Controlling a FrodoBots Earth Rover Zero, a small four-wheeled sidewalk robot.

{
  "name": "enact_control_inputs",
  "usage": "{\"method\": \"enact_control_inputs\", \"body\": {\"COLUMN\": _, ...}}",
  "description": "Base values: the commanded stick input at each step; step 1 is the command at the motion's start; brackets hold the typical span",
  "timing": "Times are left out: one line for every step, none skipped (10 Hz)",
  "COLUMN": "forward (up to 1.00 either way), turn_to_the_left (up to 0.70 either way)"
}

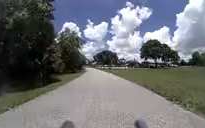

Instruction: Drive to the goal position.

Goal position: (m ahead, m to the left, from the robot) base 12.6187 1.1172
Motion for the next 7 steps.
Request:
{"method": "enact_control_inputs", "body": {"forward": 0.50, "turn_to_the_left": 0.00}}
{"method": "enact_control_inputs", "body": {"forward": 0.50, "turn_to_the_left": 0.00}}
{"method": "enact_control_inputs", "body": {"forward": 0.50, "turn_to_the_left": 0.00}}
{"method": "enact_control_inputs", "body": {"forward": 0.50, "turn_to_the_left": 0.00}}
{"method": "enact_control_inputs", "body": {"forward": 0.50, "turn_to_the_left": 0.00}}
{"method": "enact_control_inputs", "body": {"forward": 0.50, "turn_to_the_left": 0.00}}
{"method": "enact_control_inputs", "body": {"forward": 0.50, "turn_to_the_left": 0.00}}
